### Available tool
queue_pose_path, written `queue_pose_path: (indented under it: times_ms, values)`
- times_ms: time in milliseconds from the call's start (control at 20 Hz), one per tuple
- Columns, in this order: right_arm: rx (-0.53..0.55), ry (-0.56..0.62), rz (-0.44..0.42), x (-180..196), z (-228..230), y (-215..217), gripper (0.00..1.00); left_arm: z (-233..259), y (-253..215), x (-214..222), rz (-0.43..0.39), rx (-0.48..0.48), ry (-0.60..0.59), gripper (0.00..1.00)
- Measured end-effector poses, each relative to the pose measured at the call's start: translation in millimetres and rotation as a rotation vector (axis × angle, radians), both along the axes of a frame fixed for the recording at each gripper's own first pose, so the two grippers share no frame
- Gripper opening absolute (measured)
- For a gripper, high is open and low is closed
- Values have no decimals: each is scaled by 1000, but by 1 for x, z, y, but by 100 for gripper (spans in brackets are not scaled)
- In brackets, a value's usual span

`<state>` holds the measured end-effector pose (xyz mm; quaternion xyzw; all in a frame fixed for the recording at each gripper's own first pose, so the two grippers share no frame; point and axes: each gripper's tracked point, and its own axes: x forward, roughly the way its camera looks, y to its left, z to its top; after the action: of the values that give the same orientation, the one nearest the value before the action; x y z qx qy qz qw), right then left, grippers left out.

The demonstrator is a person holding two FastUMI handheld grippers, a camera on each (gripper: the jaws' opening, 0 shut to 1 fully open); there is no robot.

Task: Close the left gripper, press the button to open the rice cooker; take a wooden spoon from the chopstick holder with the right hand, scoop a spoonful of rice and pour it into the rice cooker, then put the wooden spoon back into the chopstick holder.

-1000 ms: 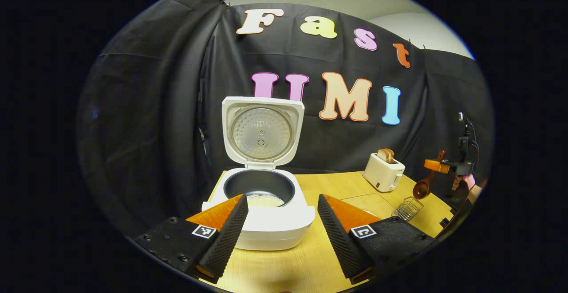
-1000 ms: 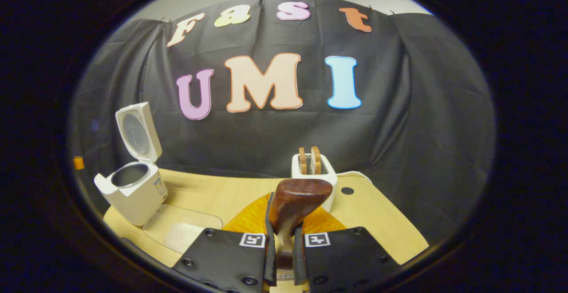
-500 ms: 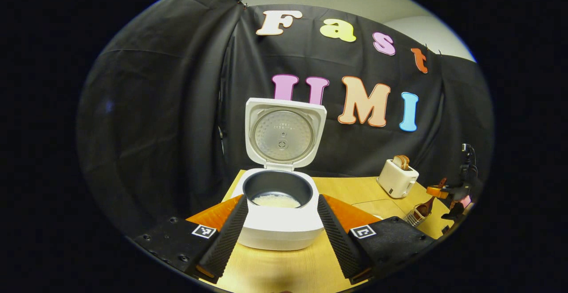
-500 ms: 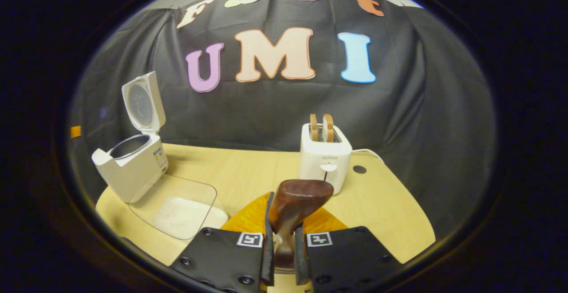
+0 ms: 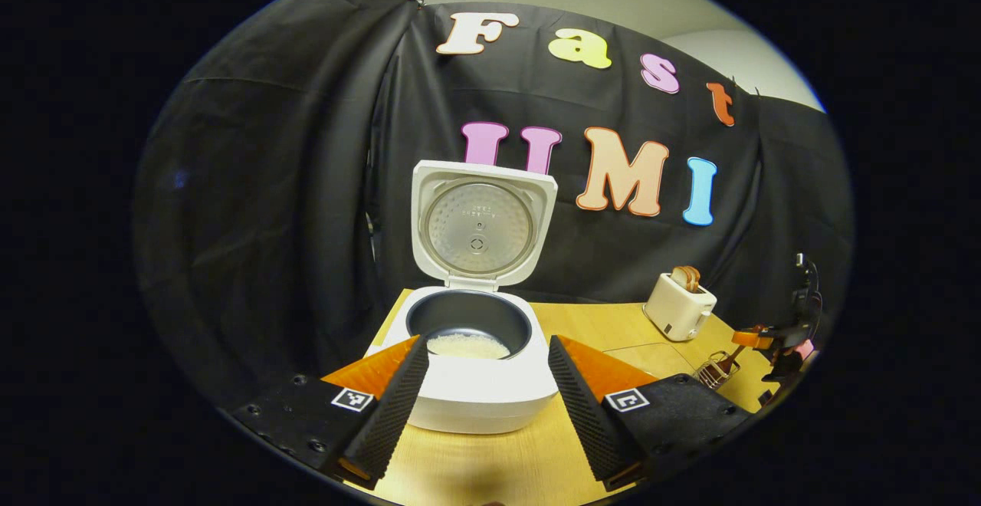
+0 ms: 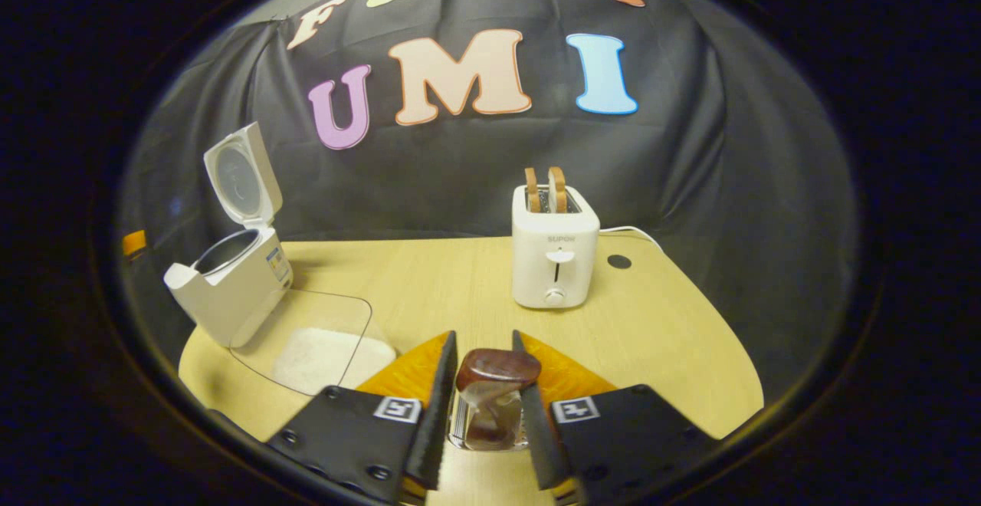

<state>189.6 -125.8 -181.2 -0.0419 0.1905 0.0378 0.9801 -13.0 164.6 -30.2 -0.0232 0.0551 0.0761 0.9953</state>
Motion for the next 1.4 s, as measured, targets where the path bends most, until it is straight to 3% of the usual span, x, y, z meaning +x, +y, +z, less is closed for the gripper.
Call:
queue_pose_path:
  times_ms: [200, 400, 550, 800, 850, 950, 1100, 1200, 1250, 1400]
  values:
    - [22, -46, -61, -8, 31, -13, 90, 12, -4, 12, -16, -22, -25, 93]
    - [75, -127, -93, -22, 83, -16, 96, 40, -7, 31, -47, -80, -65, 93]
    - [90, -175, -94, -35, 120, -5, 91, 77, -1, 53, -71, -114, -109, 93]
    - [56, -236, -81, -65, 167, 11, 93, 132, 29, 100, -43, -105, -156, 94]
    - [42, -257, -83, -73, 175, 16, 90, 146, 36, 111, -31, -90, -169, 94]
    - [24, -268, -97, -84, 178, 23, 96, 171, 49, 135, -10, -43, -194, 94]
    - [28, -265, -119, -101, 175, 31, 96, 203, 60, 168, 7, -19, -223, 89]
    - [25, -245, -121, -110, 167, 37, 95, 216, 65, 194, 10, -3, -228, 93]
    - [21, -230, -123, -114, 162, 39, 94, 217, 67, 206, 10, 8, -218, 89]
    - [7, -195, -133, -124, 154, 45, 91, 211, 68, 249, 2, 38, -160, 92]
